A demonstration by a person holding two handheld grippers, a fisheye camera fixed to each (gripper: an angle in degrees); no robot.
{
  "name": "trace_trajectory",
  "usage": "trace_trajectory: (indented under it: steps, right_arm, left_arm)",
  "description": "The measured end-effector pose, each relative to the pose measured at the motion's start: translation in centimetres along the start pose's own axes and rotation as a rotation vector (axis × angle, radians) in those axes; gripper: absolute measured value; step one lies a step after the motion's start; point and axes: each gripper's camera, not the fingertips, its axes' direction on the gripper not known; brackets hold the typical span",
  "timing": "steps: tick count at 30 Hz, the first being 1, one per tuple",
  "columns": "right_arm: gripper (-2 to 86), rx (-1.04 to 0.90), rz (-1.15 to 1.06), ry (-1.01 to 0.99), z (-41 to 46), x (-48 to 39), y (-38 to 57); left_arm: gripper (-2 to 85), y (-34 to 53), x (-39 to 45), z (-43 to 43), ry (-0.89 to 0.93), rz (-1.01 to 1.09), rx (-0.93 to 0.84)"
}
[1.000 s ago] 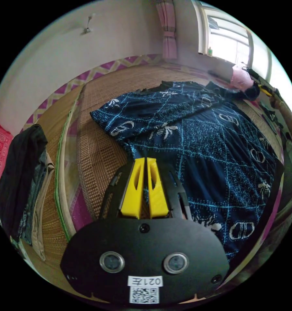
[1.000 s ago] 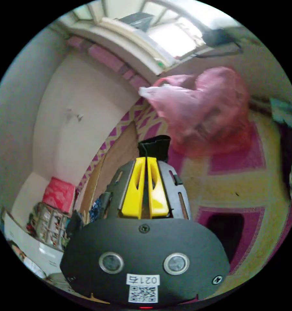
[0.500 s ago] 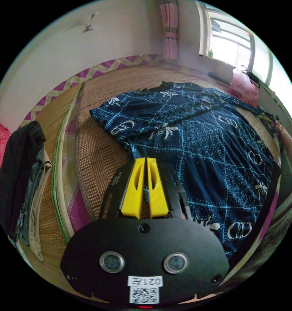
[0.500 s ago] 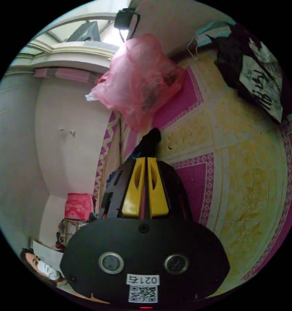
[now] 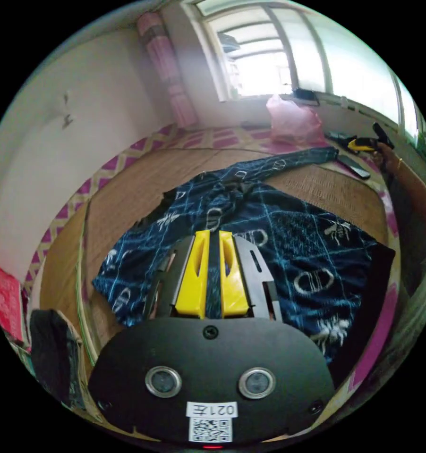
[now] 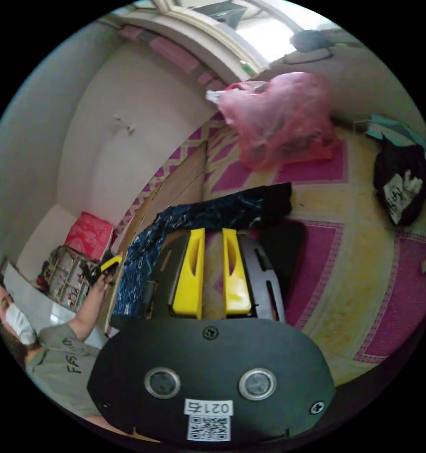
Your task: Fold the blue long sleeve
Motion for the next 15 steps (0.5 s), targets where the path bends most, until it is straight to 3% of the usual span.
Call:
trace_trajectory:
  steps: [9,15]
  right_arm:
    - [5.7,-0.159,-0.239,-0.109,3.1,-10.0,9.5]
    - [5.2,-0.167,-0.24,-0.085,2.5,-11.8,16.2]
  left_arm:
    - [6.1,-14.7,5.2,5.6,0.023,0.165,-0.105]
    - [-0.1,-18.9,1.4,2.8,0.078,0.103,-0.114]
